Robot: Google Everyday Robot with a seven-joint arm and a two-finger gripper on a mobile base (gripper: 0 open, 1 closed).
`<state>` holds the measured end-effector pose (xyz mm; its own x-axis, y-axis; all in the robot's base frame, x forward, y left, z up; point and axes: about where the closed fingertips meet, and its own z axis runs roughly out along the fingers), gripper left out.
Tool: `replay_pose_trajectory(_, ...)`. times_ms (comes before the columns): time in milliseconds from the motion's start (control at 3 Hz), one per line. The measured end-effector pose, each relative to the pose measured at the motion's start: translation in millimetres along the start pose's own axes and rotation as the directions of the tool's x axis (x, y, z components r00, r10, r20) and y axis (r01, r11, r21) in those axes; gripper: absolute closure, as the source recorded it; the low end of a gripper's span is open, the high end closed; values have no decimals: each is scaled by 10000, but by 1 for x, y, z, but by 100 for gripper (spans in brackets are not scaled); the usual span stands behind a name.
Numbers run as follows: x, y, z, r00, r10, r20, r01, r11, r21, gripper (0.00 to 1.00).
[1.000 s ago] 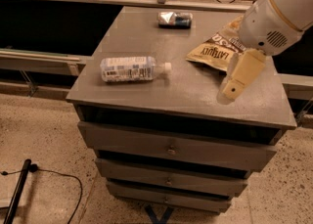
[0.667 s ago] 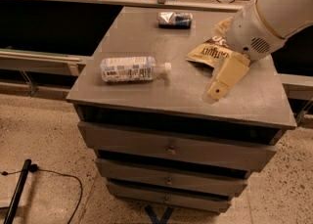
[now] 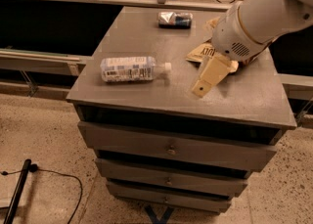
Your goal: Move blue plastic bottle near redbull can
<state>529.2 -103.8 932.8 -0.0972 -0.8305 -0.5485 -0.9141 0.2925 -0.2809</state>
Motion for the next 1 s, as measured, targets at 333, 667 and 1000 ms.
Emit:
replay_pose_trajectory(333,-3,-4,22,9983,467,348,-466,9989,-32,0)
replay_pose_trajectory(667,-15,-13,63,9941,656,869,-608,9966,-561,0)
replay_pose_trajectory(1000,-35,-25,98,9843,554,1674,-390,9943,-997,0)
